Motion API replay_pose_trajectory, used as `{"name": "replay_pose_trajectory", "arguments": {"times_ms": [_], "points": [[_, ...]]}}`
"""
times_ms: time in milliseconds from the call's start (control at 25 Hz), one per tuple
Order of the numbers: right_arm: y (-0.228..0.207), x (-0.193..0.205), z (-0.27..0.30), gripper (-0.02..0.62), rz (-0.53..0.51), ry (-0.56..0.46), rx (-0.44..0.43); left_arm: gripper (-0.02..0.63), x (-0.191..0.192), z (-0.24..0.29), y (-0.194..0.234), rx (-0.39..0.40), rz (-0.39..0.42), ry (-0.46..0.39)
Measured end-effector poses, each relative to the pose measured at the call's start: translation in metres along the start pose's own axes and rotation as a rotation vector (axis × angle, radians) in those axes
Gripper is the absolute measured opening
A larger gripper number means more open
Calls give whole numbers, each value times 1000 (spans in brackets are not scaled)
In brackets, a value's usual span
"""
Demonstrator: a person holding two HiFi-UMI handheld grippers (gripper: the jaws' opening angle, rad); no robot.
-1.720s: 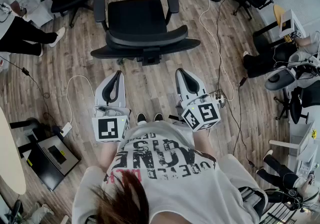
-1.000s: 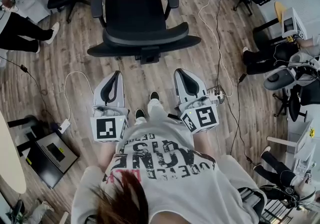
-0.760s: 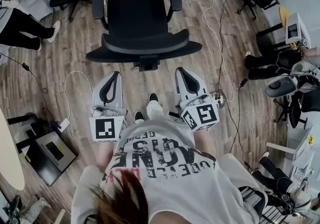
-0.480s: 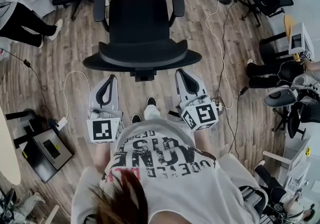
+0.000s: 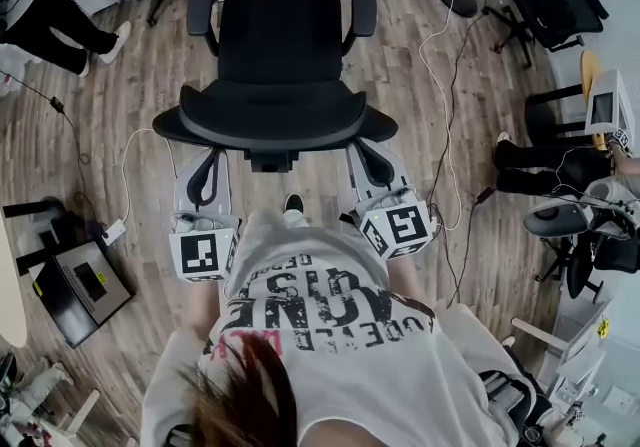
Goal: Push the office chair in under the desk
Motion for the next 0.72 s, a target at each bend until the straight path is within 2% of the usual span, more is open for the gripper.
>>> {"name": "replay_pose_trajectory", "arguments": {"times_ms": [320, 560, 720], "points": [[-6, 0, 9, 21, 14, 7, 5, 14, 0, 7, 11, -15, 30, 28], [-6, 4, 12, 21, 48, 38, 41, 14, 6, 13, 18, 37, 55, 71], [-7, 8, 14, 21, 57, 61, 75, 12, 4, 17, 23, 61, 88, 70]]}}
Point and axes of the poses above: the fingertips, and each gripper's own axes: z forward along the fingers, y to its left, x out of its underside, the point moved 3 cm from there along -z, backward along the fingers, and after that the axes turned 10 degrees about y, right-handed, at the moved point
